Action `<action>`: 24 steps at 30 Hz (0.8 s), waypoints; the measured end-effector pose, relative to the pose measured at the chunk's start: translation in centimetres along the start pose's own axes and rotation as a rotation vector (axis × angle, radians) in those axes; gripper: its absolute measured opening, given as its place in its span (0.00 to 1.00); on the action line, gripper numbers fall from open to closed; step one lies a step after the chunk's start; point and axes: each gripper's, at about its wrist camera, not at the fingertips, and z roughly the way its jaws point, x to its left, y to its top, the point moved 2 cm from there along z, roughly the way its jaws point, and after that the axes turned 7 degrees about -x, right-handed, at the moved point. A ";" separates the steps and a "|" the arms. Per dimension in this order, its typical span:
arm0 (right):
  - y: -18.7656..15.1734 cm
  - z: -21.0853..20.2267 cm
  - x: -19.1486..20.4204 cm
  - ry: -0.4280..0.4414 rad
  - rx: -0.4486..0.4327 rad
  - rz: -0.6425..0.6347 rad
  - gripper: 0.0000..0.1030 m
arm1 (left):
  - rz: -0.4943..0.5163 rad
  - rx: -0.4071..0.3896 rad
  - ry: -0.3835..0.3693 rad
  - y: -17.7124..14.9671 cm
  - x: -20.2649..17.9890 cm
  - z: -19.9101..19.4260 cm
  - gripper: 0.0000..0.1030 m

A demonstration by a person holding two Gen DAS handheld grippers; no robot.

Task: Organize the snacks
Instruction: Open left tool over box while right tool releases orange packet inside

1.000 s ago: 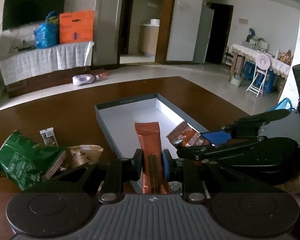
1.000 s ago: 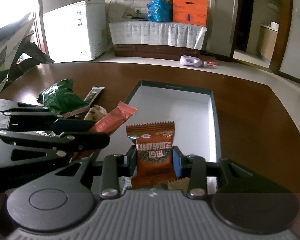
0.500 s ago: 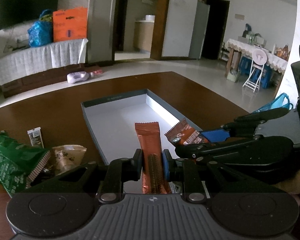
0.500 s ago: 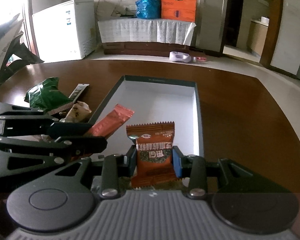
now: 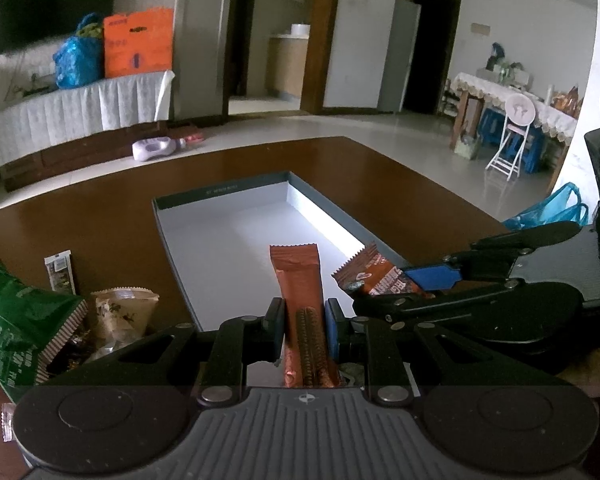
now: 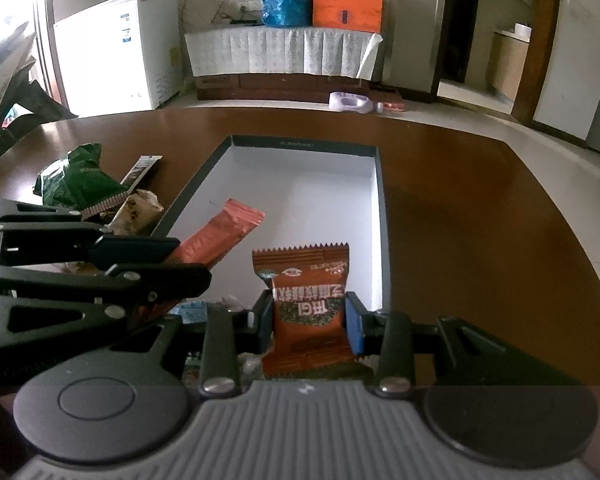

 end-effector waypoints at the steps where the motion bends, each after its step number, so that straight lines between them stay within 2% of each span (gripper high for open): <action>1: 0.0 0.1 0.0 -0.003 0.000 -0.001 0.36 | -0.001 0.001 0.000 0.0 0.0 0.0 0.22; 18: -0.1 0.6 0.8 -0.024 -0.002 -0.009 0.36 | -0.027 0.025 0.015 -0.3 0.1 0.6 0.22; 24: -0.1 0.5 0.8 -0.028 -0.007 -0.003 0.37 | -0.033 0.025 0.019 -0.5 0.2 0.6 0.25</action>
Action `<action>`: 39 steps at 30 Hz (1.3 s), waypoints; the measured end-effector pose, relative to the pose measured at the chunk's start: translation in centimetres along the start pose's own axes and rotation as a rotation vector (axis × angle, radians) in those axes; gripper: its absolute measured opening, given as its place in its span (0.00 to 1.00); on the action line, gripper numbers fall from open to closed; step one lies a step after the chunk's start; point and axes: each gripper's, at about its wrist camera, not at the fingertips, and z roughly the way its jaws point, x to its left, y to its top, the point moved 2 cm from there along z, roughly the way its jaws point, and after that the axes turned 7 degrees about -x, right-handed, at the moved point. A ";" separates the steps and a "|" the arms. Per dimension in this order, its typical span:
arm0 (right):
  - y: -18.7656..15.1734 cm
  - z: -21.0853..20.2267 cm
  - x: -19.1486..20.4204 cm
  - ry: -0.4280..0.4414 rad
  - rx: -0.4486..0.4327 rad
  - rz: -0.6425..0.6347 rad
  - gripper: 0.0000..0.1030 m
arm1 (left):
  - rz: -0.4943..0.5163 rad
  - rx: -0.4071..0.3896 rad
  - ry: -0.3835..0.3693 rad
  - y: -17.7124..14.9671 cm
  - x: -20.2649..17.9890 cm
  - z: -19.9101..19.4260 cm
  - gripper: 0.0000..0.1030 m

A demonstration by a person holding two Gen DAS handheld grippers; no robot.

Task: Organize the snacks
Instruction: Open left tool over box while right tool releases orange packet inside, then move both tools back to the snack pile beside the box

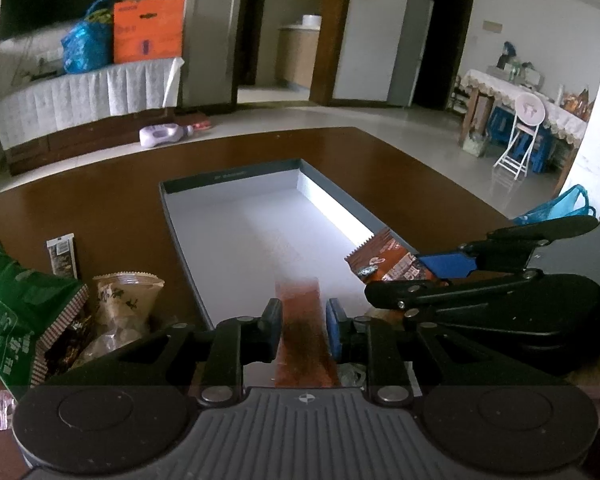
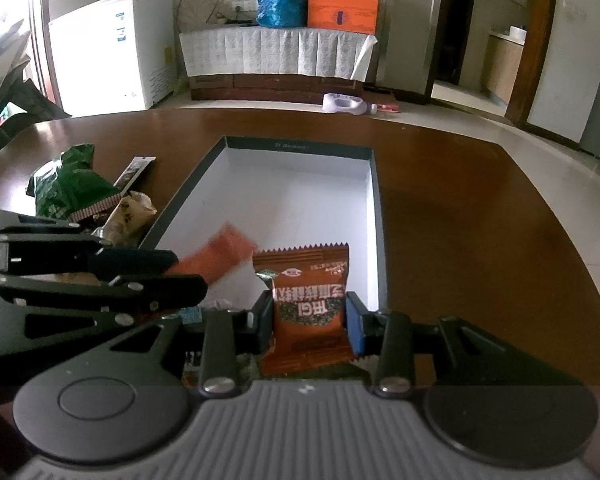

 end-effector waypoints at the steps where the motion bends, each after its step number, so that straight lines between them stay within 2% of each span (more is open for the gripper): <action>1: 0.0 0.0 0.0 -0.002 -0.001 0.000 0.37 | -0.003 -0.004 0.002 0.0 0.0 0.0 0.27; 10: -0.1 -0.6 -0.2 0.002 -0.010 0.006 0.38 | 0.003 -0.013 0.017 0.0 0.4 -0.5 0.34; 12: 0.0 -0.6 -0.3 0.002 -0.009 0.006 0.40 | 0.005 -0.015 0.020 0.0 0.6 -0.7 0.35; 14: 0.0 -0.6 -0.4 -0.008 -0.015 0.005 0.50 | 0.004 -0.020 0.021 -0.1 0.7 -1.0 0.38; 17: 0.1 -0.8 -0.4 -0.016 -0.025 0.009 0.53 | 0.002 -0.032 0.023 0.0 1.0 -1.5 0.44; 20: 0.3 -1.0 -0.3 -0.018 -0.038 0.015 0.60 | -0.003 -0.043 0.027 0.0 1.3 -1.9 0.46; 39: 2.8 -2.3 3.0 0.024 -0.106 0.006 0.63 | -0.049 -0.118 0.114 0.7 4.6 -5.7 0.64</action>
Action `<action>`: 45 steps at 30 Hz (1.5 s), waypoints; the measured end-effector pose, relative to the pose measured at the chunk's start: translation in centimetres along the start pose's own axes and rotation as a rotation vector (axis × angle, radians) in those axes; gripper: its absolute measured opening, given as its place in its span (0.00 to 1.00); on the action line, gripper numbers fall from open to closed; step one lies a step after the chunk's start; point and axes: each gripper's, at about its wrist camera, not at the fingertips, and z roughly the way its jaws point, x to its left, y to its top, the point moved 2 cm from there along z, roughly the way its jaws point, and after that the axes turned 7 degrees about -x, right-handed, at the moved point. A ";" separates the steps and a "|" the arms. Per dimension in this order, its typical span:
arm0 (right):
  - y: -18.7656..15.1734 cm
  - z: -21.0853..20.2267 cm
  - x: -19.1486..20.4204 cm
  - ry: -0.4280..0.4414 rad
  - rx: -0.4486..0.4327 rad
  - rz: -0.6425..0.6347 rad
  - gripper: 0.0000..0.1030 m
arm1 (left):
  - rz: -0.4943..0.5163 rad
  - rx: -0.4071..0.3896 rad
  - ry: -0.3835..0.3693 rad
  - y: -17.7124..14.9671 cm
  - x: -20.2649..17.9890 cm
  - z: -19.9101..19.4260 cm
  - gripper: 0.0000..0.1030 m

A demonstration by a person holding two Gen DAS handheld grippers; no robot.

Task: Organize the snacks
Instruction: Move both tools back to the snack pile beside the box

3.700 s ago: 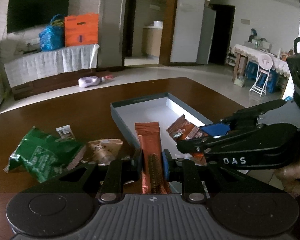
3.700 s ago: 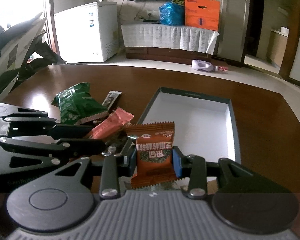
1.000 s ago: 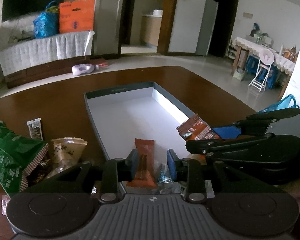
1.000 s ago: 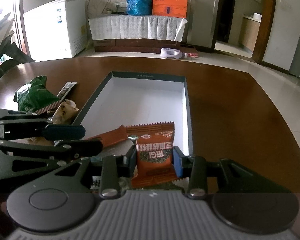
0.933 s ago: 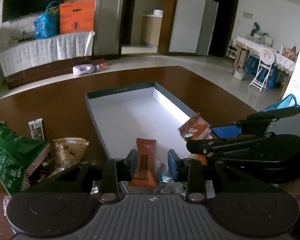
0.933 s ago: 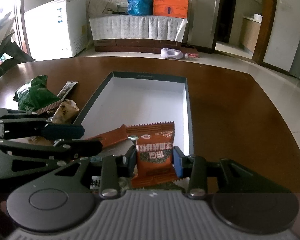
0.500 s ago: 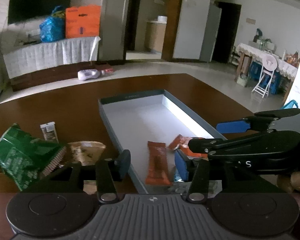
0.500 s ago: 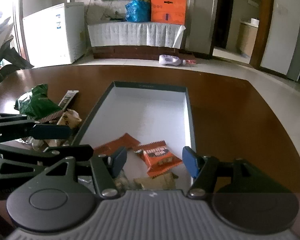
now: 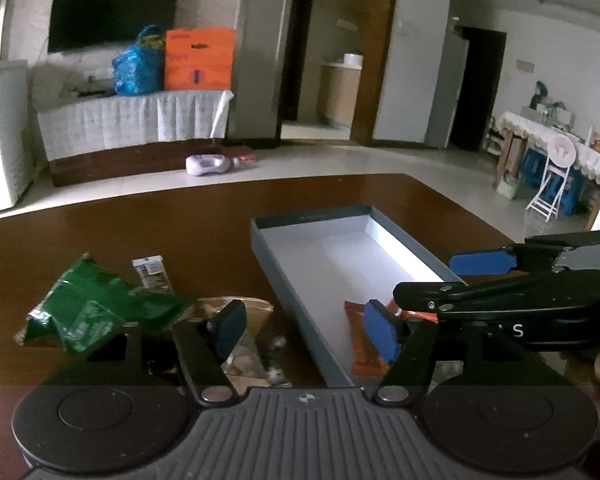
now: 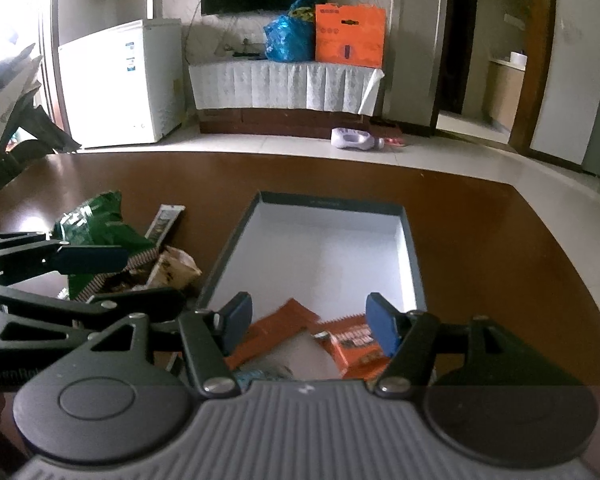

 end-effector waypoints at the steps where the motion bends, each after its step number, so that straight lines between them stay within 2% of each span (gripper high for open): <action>1: 0.1 0.0 0.3 0.004 -0.001 -0.001 0.63 | 0.000 -0.001 0.004 0.0 0.2 -0.2 0.64; 14: 0.9 0.8 3.1 0.051 -0.009 -0.027 0.69 | 0.002 -0.016 0.053 -0.1 2.6 -2.1 0.69; 29: 1.7 2.0 6.4 0.111 -0.020 -0.053 0.74 | 0.006 -0.014 0.120 -0.8 5.6 -3.9 0.70; 35: 2.8 2.5 8.4 0.156 -0.027 -0.071 0.79 | 0.001 -0.003 0.120 -1.5 6.9 -4.7 0.71; 45: 4.3 4.5 12.9 0.251 -0.026 -0.134 0.82 | -0.010 0.039 0.093 -3.0 8.7 -5.5 0.72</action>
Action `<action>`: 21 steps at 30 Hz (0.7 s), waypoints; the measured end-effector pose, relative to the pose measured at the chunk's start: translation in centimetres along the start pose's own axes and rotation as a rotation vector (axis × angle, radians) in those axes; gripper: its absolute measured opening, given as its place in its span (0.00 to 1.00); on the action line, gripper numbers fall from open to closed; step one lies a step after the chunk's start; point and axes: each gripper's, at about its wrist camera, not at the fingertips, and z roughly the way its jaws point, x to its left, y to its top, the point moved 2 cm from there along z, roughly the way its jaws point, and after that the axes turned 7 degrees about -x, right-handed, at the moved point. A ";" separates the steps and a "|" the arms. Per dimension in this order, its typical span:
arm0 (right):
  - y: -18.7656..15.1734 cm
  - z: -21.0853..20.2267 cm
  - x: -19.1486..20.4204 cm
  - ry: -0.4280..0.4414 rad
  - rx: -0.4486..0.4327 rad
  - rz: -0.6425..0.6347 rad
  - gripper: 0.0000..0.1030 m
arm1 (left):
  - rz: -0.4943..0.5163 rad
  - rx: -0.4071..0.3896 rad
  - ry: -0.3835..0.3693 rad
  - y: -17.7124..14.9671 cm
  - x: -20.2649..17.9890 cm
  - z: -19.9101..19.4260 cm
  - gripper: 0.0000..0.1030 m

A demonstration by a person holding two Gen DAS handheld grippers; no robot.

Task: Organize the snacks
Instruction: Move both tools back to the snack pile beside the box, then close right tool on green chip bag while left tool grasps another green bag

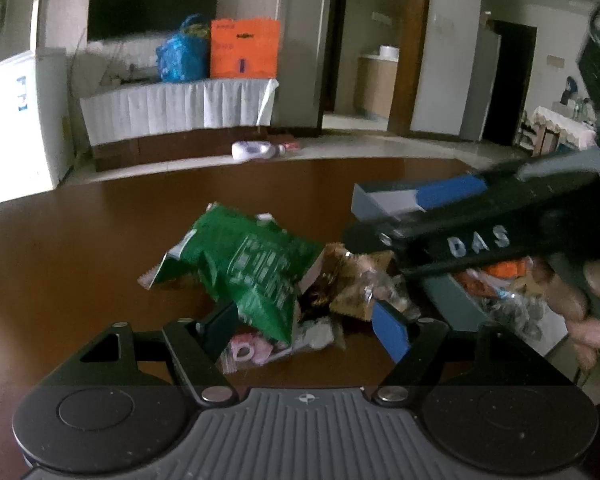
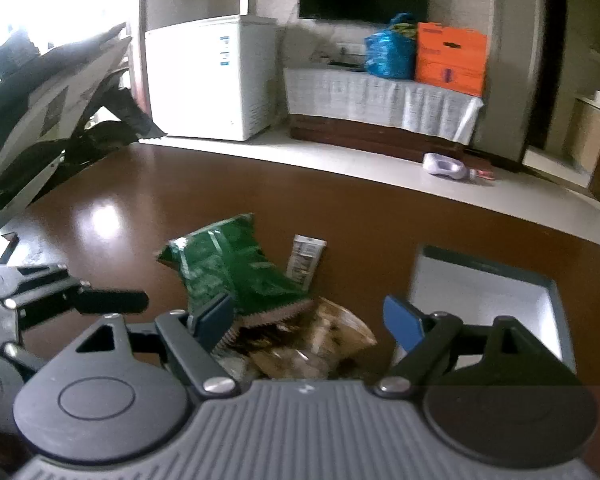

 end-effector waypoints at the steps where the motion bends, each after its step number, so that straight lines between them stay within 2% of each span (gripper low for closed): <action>1: 0.3 0.5 0.4 0.016 0.002 -0.010 0.82 | 0.000 0.005 -0.001 -0.2 0.2 0.0 0.72; 7: 1.4 3.3 2.7 0.091 0.025 -0.076 0.83 | -0.004 0.016 -0.004 -0.3 1.0 0.1 0.72; 13: 2.0 5.6 4.3 0.123 0.042 -0.099 0.83 | -0.004 0.029 -0.003 -0.5 1.6 0.4 0.72; 21: 2.2 7.8 5.8 0.142 0.065 -0.129 0.83 | 0.044 0.045 -0.031 -0.5 2.5 1.4 0.72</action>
